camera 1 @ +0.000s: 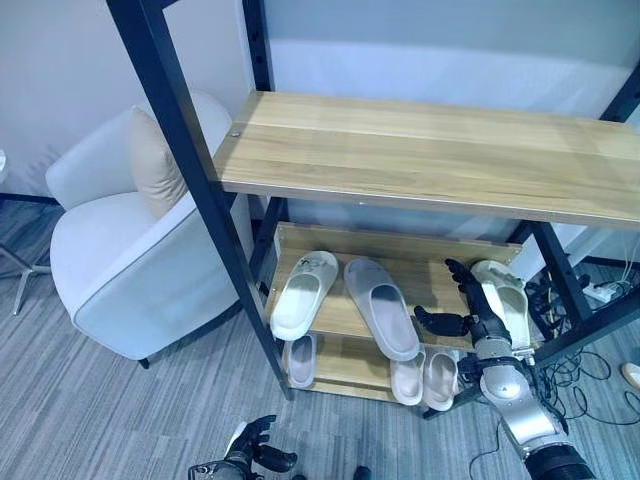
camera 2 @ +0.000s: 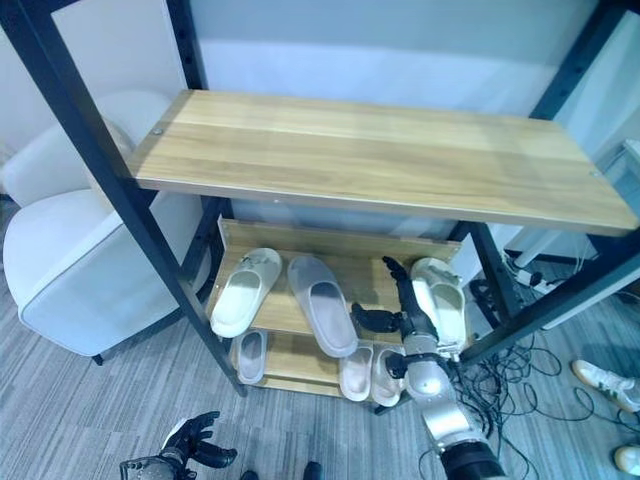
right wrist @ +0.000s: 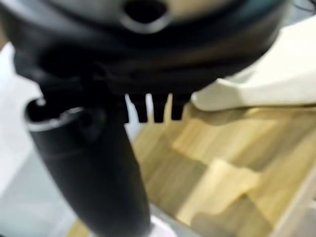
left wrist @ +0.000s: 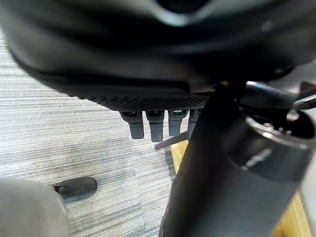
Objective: Arrange the slippers neatly on the shoe rack.
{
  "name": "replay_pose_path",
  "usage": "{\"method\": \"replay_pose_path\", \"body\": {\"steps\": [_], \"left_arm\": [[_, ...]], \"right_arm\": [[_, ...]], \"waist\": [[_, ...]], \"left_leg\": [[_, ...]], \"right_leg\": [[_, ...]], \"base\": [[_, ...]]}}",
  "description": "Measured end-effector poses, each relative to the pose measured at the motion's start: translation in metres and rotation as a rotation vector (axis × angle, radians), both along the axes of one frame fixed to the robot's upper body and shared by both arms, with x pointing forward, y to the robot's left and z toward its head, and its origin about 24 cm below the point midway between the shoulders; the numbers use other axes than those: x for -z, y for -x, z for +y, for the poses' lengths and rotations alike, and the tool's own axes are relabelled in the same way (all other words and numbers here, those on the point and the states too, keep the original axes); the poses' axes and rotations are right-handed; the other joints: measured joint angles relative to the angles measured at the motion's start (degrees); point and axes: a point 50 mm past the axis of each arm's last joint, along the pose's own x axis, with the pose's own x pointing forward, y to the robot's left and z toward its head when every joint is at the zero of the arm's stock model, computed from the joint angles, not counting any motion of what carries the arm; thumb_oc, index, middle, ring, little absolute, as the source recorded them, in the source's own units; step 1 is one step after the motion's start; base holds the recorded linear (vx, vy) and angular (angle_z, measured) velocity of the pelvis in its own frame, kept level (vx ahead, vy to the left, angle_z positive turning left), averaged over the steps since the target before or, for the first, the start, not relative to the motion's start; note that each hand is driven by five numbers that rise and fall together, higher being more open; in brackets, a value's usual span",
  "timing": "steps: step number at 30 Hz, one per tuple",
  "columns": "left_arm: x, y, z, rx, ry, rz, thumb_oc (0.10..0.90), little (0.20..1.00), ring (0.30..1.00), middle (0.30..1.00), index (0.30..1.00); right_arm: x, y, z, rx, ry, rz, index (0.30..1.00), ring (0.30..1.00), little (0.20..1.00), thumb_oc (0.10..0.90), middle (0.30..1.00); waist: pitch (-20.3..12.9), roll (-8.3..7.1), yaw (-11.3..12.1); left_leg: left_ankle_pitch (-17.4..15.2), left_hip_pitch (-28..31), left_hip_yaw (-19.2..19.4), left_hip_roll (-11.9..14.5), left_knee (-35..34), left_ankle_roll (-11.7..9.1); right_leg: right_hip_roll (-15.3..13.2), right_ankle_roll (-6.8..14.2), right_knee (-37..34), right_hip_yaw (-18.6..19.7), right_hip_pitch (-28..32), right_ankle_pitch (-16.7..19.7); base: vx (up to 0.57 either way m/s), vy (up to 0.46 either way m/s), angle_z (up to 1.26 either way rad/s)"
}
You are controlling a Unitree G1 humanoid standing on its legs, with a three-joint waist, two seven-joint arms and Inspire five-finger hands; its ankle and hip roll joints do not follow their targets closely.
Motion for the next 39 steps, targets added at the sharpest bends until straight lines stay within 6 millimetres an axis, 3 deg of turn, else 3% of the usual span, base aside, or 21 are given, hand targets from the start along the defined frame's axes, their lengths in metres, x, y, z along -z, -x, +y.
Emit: {"method": "replay_pose_path", "body": {"steps": [10, 23, 24, 25, 39], "left_arm": [[-0.001, -0.003, -0.001, -0.009, 0.011, -0.010, 0.800, 0.900, 0.900, 0.900, 0.900], [-0.003, -0.010, -0.002, -0.018, 0.021, -0.031, 0.800, 0.900, 0.900, 0.900, 0.900], [-0.004, -0.011, -0.003, -0.019, 0.023, -0.034, 0.800, 0.900, 0.900, 0.900, 0.900], [-0.004, -0.012, -0.003, -0.019, 0.024, -0.036, 0.800, 0.900, 0.900, 0.900, 0.900], [-0.004, -0.012, -0.004, -0.016, 0.027, -0.039, 0.800, 0.900, 0.900, 0.900, 0.900]], "right_arm": [[0.013, -0.012, -0.003, 0.022, 0.036, 0.085, 0.900, 0.900, 0.900, 0.800, 0.900], [-0.005, -0.040, 0.000, 0.054, 0.042, 0.027, 0.900, 0.900, 0.900, 0.800, 0.900], [-0.006, -0.041, 0.000, 0.059, 0.042, 0.020, 0.462, 0.462, 0.462, 0.508, 0.462], [-0.007, -0.041, 0.000, 0.061, 0.042, 0.018, 0.300, 0.300, 0.300, 0.400, 0.300], [-0.006, -0.040, 0.002, 0.058, 0.046, 0.016, 0.300, 0.300, 0.300, 0.400, 0.300]], "waist": [[0.2, 0.27, 1.3], [1.3, 1.79, 2.7], [1.3, 1.86, 3.1], [1.3, 1.89, 3.4], [1.4, 1.86, 3.4]], "left_leg": [[0.5, -1.2, -2.6, -0.1, 0.1, -0.4], [1.1, -3.5, -4.2, -0.1, 0.1, -1.2], [1.2, -3.8, -4.3, 0.0, 0.1, -1.4], [1.2, -3.8, -4.3, 0.0, 0.2, -1.4], [1.3, -3.7, -4.5, -0.1, 0.1, -1.5]], "right_leg": [[-0.2, -0.4, 0.0, -2.7, -0.2, -0.6], [-0.3, -0.2, 0.0, -4.6, -1.7, -0.8], [-0.3, -0.2, 0.0, -4.7, -2.0, -0.8], [-0.3, -0.2, 0.0, -4.7, -2.0, -0.8], [-0.3, -0.1, 0.0, -5.1, -2.1, -0.9]], "base": [[0.01, -0.004, 0.14], [0.00, -0.001, 0.07], [0.00, -0.003, 0.14], [0.00, -0.004, 0.10], [0.00, -0.003, 0.02]]}}
